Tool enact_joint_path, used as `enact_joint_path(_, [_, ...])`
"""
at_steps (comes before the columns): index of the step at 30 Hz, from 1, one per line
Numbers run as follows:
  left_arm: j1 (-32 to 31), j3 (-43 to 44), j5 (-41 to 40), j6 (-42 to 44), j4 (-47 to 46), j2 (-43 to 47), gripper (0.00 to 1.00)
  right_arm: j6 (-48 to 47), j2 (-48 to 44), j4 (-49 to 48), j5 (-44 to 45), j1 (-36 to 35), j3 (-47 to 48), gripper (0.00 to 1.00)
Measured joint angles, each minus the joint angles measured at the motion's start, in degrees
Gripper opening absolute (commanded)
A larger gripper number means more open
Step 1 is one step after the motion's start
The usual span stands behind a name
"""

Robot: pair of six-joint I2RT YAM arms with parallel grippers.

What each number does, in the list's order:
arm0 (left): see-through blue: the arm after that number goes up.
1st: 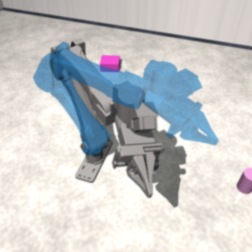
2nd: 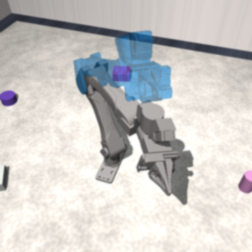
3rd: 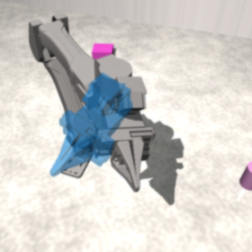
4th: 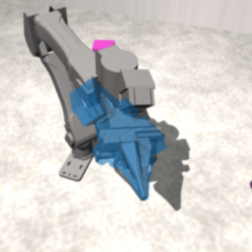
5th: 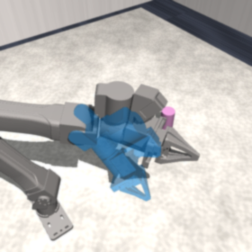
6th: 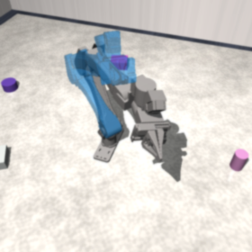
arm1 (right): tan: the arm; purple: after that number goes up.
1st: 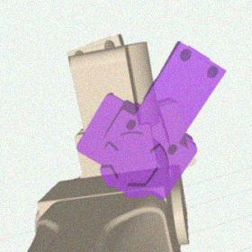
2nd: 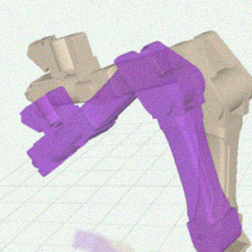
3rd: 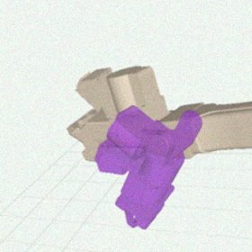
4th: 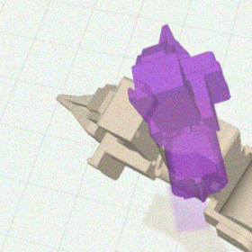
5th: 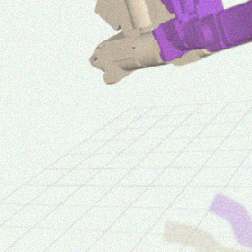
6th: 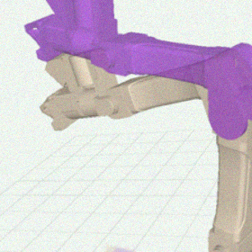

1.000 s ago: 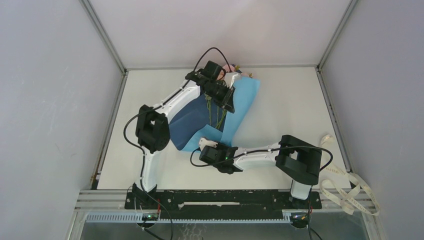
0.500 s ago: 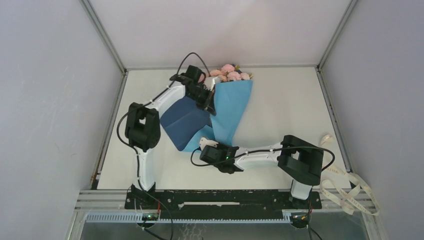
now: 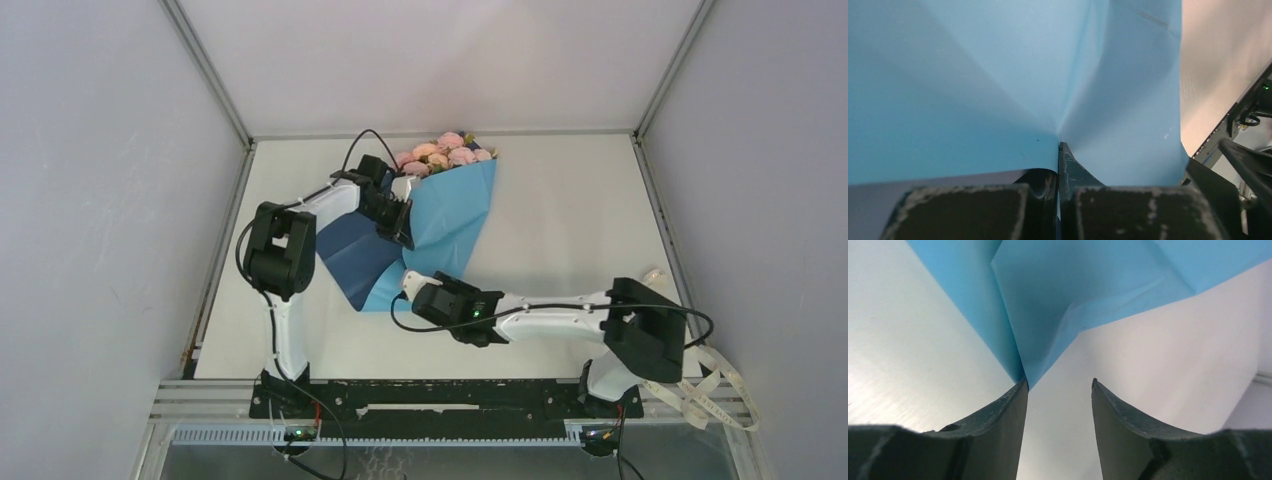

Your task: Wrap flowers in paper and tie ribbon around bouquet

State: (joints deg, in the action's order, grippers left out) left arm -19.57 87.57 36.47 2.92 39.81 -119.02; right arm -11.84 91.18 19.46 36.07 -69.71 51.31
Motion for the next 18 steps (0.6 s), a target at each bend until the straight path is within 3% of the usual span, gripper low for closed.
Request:
enact_joint_path(11, [0.39, -2.93, -1.33, -0.55, -3.67, 0.0, 0.0, -0.9, -16.41, 2.1, -21.27, 2.67, -0.37, 0.55])
enact_joint_path(13, [0.37, -3.28, -1.33, -0.55, -4.07, 0.0, 0.0, 1.03, -18.51, 1.77, -27.28, 6.67, -0.39, 0.49])
enact_joint_path(18, [0.37, -3.96, -1.27, -0.59, -4.9, 0.0, 0.0, 11.26, -16.39, -5.38, -39.78, 18.82, -0.37, 0.18])
